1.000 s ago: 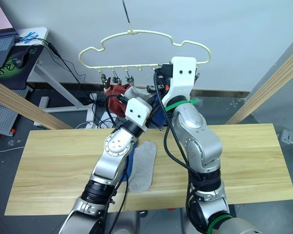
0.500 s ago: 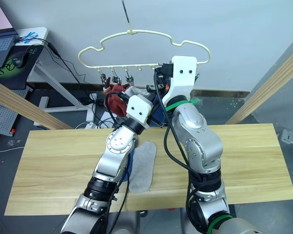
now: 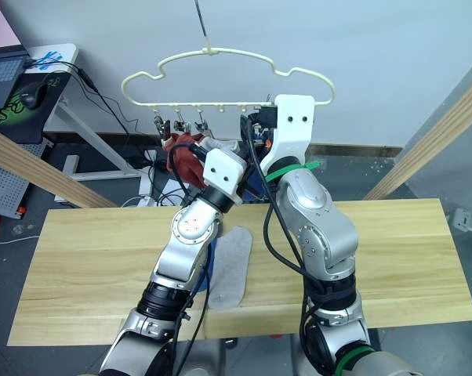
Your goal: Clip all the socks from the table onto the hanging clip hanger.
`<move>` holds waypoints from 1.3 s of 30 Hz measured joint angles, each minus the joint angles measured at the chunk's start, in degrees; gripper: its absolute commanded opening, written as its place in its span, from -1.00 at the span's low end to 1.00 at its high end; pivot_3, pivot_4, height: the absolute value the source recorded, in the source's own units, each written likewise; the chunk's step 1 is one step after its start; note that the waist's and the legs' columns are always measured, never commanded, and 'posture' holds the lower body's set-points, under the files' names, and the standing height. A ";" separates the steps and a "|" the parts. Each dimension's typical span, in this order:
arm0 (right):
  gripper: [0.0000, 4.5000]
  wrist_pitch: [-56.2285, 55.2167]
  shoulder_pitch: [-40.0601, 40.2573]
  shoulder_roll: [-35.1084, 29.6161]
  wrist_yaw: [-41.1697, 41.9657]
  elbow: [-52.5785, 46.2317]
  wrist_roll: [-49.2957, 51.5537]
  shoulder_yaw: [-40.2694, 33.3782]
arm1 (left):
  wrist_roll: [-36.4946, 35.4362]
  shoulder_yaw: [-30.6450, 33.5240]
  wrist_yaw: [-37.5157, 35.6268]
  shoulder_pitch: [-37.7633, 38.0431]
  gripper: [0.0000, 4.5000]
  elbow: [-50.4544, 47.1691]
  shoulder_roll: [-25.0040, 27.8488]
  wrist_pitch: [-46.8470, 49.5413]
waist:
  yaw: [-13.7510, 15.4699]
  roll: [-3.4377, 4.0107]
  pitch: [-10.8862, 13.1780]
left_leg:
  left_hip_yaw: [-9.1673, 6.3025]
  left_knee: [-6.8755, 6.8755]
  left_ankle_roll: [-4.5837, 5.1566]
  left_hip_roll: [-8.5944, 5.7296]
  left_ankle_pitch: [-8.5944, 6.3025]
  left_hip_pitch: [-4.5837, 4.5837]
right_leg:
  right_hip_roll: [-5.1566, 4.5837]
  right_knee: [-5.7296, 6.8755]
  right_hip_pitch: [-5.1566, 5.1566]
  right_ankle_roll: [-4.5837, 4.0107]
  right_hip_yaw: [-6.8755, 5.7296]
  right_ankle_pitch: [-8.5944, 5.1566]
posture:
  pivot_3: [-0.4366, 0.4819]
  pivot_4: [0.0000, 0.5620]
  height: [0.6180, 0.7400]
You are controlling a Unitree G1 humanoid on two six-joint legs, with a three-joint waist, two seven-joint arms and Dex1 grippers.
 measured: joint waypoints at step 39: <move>0.82 11.15 12.37 -12.51 7.88 -16.47 10.04 -3.36 | -2.55 1.39 -2.61 1.74 -0.03 -0.08 0.61 1.67 | -0.01 -0.02 -0.01 | 0.01 0.04 0.02 -0.05 0.02 0.01 | 0.02 0.02 0.06 0.01 -0.05 0.00 | -0.29 0.40 1.00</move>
